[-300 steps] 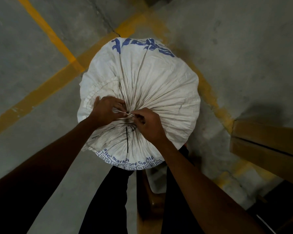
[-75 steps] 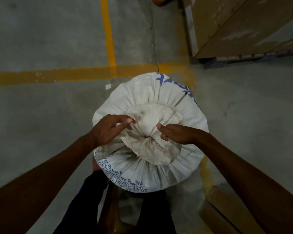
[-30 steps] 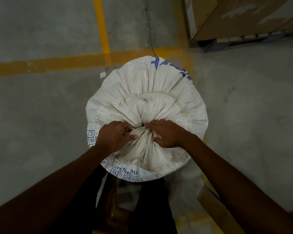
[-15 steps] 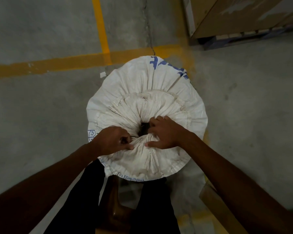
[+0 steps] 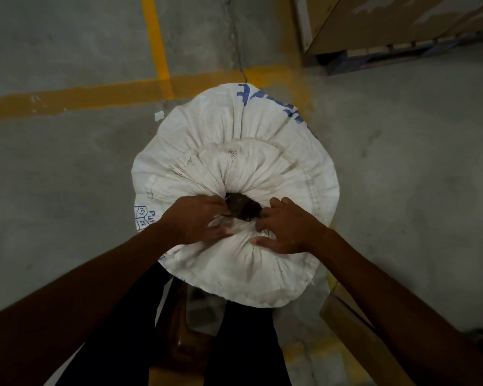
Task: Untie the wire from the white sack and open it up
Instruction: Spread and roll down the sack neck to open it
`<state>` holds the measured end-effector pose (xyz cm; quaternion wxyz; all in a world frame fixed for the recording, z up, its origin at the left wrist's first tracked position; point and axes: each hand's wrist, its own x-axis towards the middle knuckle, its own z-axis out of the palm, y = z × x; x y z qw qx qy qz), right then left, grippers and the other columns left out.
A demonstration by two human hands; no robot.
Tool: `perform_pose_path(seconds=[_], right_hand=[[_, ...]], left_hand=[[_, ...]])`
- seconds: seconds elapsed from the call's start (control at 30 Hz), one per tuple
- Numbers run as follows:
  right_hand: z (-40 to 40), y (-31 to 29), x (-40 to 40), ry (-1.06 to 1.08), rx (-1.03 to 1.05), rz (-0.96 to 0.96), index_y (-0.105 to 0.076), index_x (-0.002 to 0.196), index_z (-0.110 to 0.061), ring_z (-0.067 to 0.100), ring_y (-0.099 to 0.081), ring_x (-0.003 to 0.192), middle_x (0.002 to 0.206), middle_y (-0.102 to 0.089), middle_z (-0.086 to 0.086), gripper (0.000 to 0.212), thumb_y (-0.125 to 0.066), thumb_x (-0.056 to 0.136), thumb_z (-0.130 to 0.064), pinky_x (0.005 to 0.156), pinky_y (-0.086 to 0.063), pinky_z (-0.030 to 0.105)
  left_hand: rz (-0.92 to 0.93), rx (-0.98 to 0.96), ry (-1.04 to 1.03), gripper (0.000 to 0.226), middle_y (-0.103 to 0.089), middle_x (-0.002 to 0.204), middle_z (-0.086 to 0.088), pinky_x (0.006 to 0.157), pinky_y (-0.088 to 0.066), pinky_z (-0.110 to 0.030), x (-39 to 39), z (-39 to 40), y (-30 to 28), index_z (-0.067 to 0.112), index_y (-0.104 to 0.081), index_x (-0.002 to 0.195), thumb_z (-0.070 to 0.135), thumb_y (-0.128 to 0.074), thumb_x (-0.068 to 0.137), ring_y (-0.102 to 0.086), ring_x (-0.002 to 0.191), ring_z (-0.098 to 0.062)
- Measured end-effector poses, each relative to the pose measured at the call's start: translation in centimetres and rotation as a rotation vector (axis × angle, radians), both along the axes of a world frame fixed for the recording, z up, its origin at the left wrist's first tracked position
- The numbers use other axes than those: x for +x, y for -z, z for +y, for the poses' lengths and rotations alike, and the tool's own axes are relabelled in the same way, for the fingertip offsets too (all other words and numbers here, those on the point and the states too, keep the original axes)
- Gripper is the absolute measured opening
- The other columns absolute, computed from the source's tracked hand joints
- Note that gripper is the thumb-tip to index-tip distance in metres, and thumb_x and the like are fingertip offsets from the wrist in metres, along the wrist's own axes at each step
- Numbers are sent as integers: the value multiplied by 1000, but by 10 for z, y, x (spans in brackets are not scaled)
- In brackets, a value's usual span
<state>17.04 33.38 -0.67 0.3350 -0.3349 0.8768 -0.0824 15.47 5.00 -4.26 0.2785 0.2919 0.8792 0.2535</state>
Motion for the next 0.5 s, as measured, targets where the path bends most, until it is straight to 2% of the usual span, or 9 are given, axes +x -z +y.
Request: perform_pose_path(seconds=[0.1, 0.17, 0.23, 0.3, 0.4, 0.43, 0.5], right_hand=[[9, -2, 7, -24, 30, 21, -70, 103, -30, 14, -42, 93, 95, -63, -7, 63, -27, 94, -75, 83, -30, 35], [15, -2, 12, -4, 44, 33, -67, 108, -29, 18, -48, 97, 95, -65, -5, 64, -25, 94, -75, 82, -29, 35], [18, -1, 15, 49, 51, 50, -60, 128, -27, 24, -53, 103, 102, -70, -1, 68, -24, 95, -74, 85, -31, 37], [16, -1, 15, 90, 71, 90, -46, 149, -24, 30, -56, 109, 115, -72, 3, 74, -25, 97, -71, 91, -35, 43], [8, 0, 16, 84, 134, 153, -40, 154, -27, 34, -56, 114, 118, -73, 6, 75, -20, 97, -70, 97, -32, 51], [6, 1, 17, 88, 145, 155, -44, 152, -30, 35, -56, 116, 115, -73, 7, 73, -19, 96, -70, 102, -30, 55], [4, 3, 21, 109, 136, 182, -59, 140, -33, 39, -59, 114, 107, -73, 9, 62, -26, 98, -67, 113, -23, 69]], left_hand=[[89, -39, 97, 63, -67, 130, 19, 85, -57, -37, -1, 7, 2, 43, -68, 124, 85, -39, 86, -67, 114, -12], [110, -106, 135, 61, -67, 129, 17, 88, -56, -38, -1, 11, 2, 45, -63, 128, 84, -40, 87, -66, 116, -14], [109, -153, 155, 63, -68, 127, 14, 90, -55, -38, -3, 16, 1, 47, -60, 133, 85, -41, 87, -66, 116, -17], [119, -155, 165, 73, -71, 122, 10, 86, -55, -36, -5, 20, 0, 47, -61, 132, 91, -29, 83, -68, 112, -19], [160, -144, 171, 102, -73, 105, 2, 77, -55, -35, -6, 22, -2, 41, -72, 115, 97, 1, 71, -70, 98, -21], [179, -132, 177, 102, -73, 99, -2, 74, -54, -34, -7, 21, -3, 38, -74, 107, 97, 0, 71, -70, 92, -23], [241, -56, 206, 87, -70, 86, -7, 71, -50, -34, -7, 18, -5, 31, -76, 94, 92, -16, 81, -69, 79, -26]])
